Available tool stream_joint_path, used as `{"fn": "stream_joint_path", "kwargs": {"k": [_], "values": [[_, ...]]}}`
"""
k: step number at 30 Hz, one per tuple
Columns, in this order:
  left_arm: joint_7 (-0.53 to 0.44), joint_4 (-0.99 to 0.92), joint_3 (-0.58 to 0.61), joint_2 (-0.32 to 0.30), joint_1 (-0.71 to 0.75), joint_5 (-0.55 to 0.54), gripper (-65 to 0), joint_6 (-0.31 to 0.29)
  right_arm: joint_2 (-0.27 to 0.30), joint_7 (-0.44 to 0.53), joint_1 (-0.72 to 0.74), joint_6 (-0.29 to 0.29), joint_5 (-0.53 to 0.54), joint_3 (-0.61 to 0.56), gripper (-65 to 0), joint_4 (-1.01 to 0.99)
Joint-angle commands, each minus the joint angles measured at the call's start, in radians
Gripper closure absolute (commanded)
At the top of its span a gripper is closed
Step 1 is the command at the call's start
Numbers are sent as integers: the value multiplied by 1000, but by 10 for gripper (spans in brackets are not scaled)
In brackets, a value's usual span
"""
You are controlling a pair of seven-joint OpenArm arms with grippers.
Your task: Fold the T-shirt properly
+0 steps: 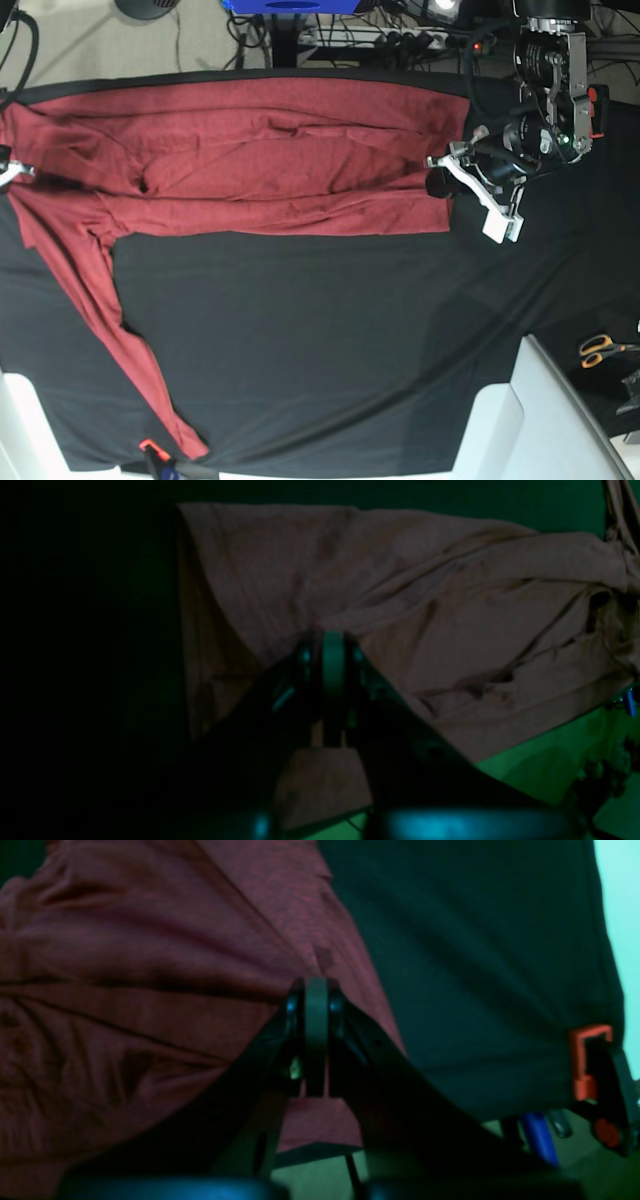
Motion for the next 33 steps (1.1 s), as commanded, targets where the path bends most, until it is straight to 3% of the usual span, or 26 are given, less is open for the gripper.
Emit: {"fn": "stream_joint_path", "kwargs": {"k": [1, 18, 20, 23, 25, 33], "values": [[-9, 27, -9, -13, -1, -16, 0, -5, 21, 14, -9, 2, 0, 8, 0, 17], [14, 61, -4, -30, 18, -16, 0, -5, 14, 14, -49, 2, 0, 1, -6, 68], [14, 61, -2, -28, 18, -16, 0, -5, 14, 18, -46, 3, 0, -2, -65, 68], [14, 61, -2, -27, 18, -16, 0, -5, 19, 18, -21, 3, -2, -40, -230, 64], [14, 59, -2, -27, 18, -16, 0, -5, 25, 23, -6, 5, -2, -80, -296, 43], [12, 58, -9, -28, 18, -16, 0, -5, 34, 23, 101, 6, -2, -95, -306, -114]]}}
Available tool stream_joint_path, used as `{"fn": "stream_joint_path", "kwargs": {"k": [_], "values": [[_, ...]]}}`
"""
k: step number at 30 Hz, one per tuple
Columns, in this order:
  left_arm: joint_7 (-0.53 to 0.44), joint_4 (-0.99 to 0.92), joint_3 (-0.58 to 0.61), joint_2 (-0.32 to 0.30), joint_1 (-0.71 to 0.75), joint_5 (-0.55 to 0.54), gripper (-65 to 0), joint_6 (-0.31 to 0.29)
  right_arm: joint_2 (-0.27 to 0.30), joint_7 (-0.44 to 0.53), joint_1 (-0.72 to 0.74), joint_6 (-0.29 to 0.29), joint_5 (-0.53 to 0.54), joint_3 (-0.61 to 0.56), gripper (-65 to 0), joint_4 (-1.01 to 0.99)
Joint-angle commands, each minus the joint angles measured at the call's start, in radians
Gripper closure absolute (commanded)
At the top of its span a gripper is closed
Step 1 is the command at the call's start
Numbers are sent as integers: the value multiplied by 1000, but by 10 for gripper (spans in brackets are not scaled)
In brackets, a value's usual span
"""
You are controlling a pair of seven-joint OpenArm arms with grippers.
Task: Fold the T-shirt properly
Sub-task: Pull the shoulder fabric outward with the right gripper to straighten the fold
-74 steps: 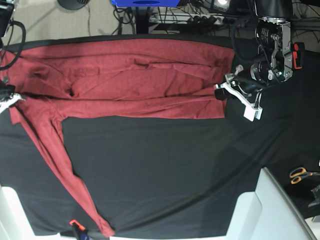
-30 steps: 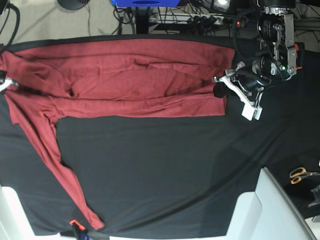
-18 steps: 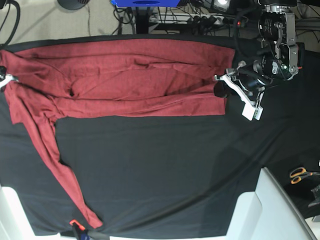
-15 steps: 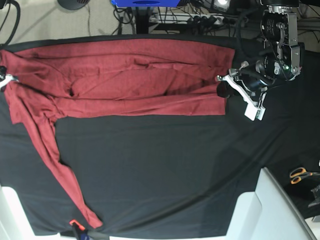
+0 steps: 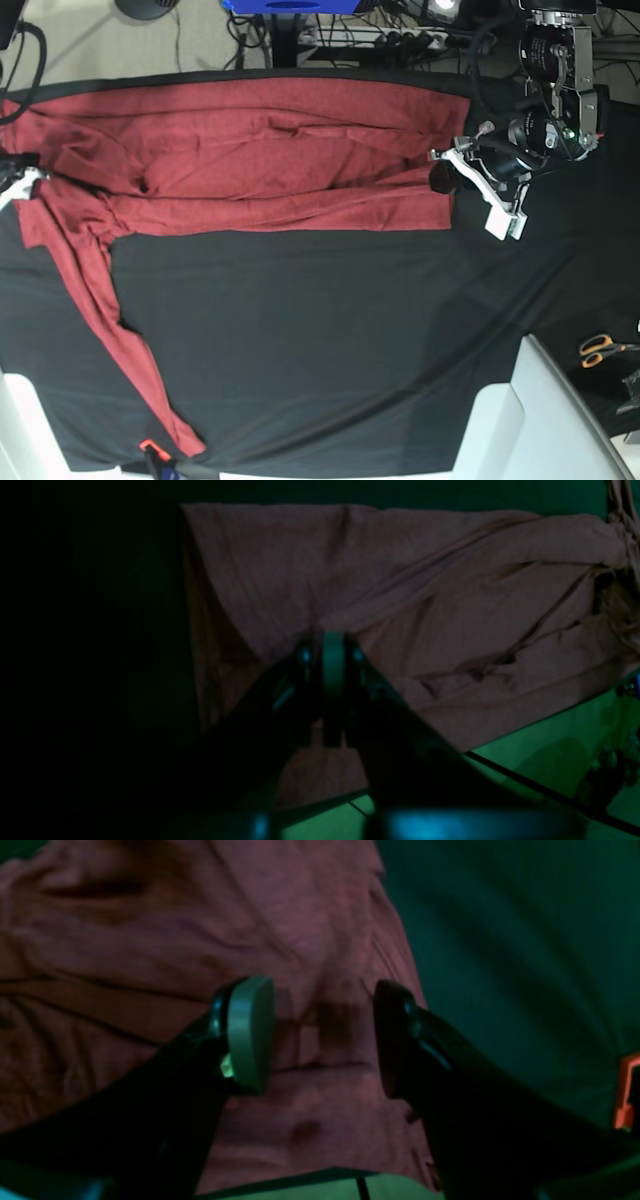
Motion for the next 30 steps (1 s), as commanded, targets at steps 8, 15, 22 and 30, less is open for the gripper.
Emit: {"fn": "stream_joint_path", "kwargs": {"k": [8, 15, 22, 30], "values": [[-12, 12, -8, -11, -8, -15, 0, -5, 18, 20, 53, 3, 8, 4, -306, -25], [-12, 11, -8, -11, -8, -15, 0, -5, 17, 71, 80, 3, 8, 4, -306, -107], [-13, -37, -9, -11, -14, -15, 0, -5, 14, 72, 90, 73, 8, 4, -287, -130], [-16, -44, -6, -11, -15, -15, 0, -5, 20, 69, 127, 86, 8, 4, -90, -220]]}}
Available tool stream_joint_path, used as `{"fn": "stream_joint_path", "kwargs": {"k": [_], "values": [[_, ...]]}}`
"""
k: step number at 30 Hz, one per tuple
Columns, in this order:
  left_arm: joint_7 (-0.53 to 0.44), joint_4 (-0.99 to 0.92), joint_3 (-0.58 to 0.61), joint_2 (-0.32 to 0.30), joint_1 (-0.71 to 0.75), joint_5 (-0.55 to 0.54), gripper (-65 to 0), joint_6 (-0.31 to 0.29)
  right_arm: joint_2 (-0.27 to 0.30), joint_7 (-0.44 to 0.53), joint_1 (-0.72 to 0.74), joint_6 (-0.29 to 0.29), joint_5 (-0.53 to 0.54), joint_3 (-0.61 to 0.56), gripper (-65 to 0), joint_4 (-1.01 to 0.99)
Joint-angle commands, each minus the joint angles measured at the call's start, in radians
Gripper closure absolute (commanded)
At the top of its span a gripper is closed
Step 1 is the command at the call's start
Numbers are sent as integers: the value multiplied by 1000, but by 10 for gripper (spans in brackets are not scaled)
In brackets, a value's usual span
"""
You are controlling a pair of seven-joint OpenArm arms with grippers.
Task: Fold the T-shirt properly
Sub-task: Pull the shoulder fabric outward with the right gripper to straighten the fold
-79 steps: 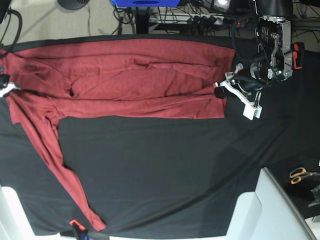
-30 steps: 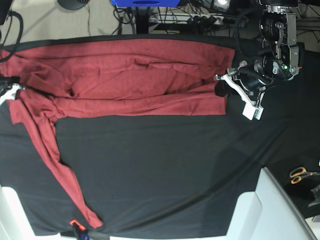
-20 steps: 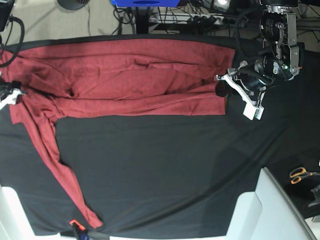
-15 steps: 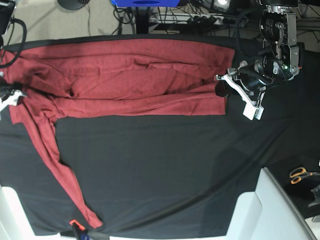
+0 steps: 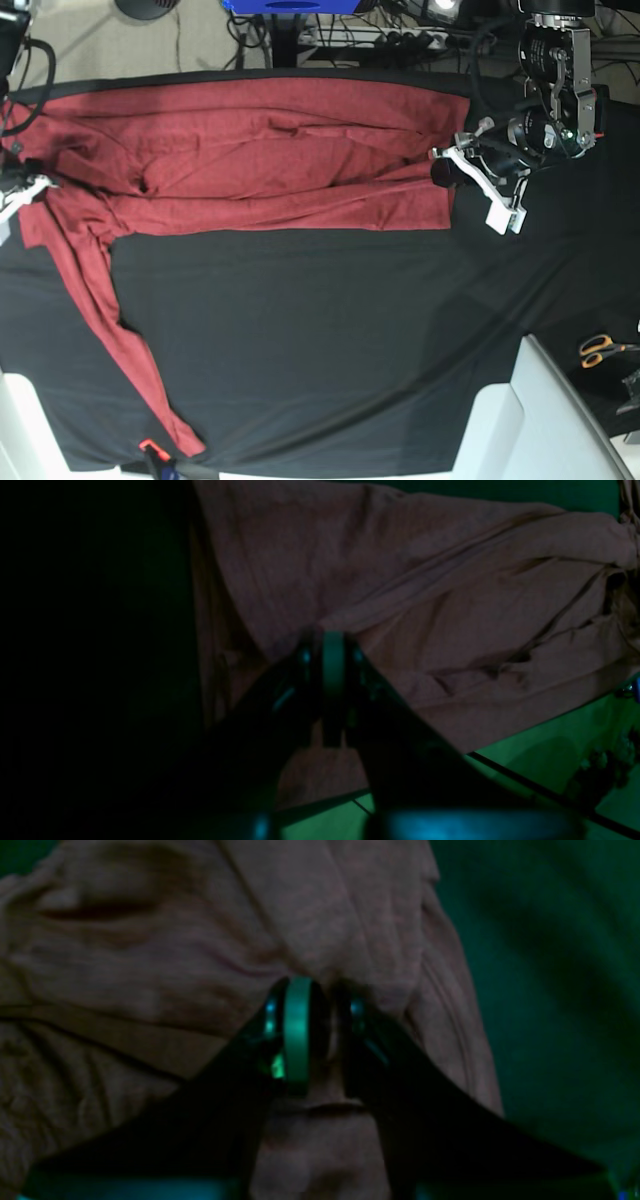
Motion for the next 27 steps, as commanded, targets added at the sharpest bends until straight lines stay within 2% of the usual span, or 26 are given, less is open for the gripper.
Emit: {"fn": "stream_joint_path", "kwargs": {"k": [1, 3, 6, 10, 17, 20, 27], "values": [[-13, 15, -5, -11, -7, -16, 0, -5, 25, 14, 15, 2, 4, 4, -87, -5], [-13, 15, -6, -11, -7, -16, 0, -5, 25, 17, 20, 2, 4, 4, -81, -21], [-13, 15, -6, -11, -7, -16, 0, -5, 21, 17, 20, 2, 4, 4, 0, -16], [-13, 15, -6, -11, -7, -16, 0, -5, 25, 15, 14, 2, 4, 6, 0, 27], [-8, 20, -5, -9, -19, -16, 0, -5, 23, -12, -67, -5, 4, 15, 0, 219], [-8, 22, -3, -9, -21, -16, 0, -5, 21, -40, -83, -5, 4, 17, 0, 252], [-8, 23, -6, -12, -19, -16, 0, -7, 26, -37, -121, -5, 5, 18, 0, 275]]}}
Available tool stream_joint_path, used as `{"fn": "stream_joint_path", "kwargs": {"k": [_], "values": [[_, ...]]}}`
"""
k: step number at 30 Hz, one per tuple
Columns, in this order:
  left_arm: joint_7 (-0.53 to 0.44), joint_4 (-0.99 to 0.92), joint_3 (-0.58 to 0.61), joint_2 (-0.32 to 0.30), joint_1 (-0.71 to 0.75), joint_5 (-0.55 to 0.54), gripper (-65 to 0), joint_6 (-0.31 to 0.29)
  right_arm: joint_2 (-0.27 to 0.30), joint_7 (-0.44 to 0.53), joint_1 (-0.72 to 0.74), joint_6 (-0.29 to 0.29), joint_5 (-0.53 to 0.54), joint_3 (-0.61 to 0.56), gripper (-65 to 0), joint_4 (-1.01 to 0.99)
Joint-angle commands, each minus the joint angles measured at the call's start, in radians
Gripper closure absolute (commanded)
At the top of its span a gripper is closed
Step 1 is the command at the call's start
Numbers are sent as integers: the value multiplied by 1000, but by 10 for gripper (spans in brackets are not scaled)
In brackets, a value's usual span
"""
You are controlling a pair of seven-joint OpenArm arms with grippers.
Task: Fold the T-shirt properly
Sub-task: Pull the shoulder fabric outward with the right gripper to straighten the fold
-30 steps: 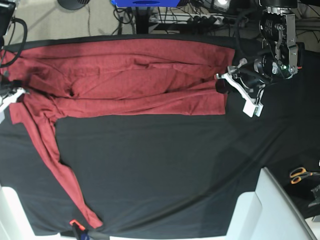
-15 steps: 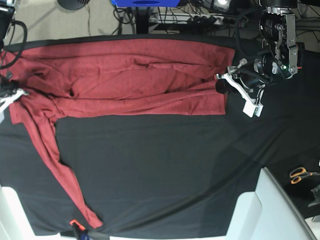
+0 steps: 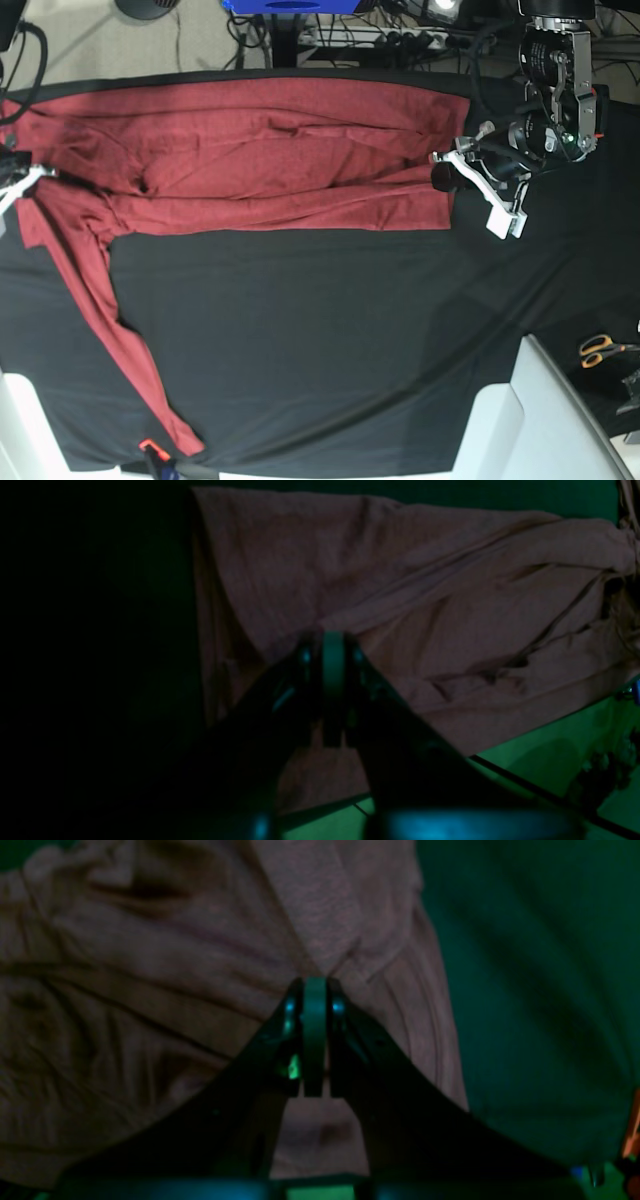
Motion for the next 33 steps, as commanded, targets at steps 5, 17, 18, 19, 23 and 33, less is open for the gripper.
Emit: {"fn": "stream_joint_path", "kwargs": {"k": [5, 17, 18, 19, 23, 33], "values": [[-10, 21, 3, -17, -5, -16, 0, -6, 20, 11, -66, 1, 6, 87, 0, 128], [48, 110, -1, -12, 17, -17, 0, -6, 15, -33, -112, 5, 6, 98, 0, 141], [48, 110, 0, -12, 21, -16, 0, -6, 15, -33, -117, 5, 6, 95, 0, 141], [47, 108, 3, -11, 26, -14, 0, -6, 15, -33, -117, 5, 6, 95, 0, 142], [45, 102, 3, -9, 46, -10, 0, -6, 7, -35, -131, 5, 9, 93, 0, 142], [44, 99, -6, -15, 46, -8, 0, -6, -40, -35, -166, 1, 4, 99, 0, 200]]}}
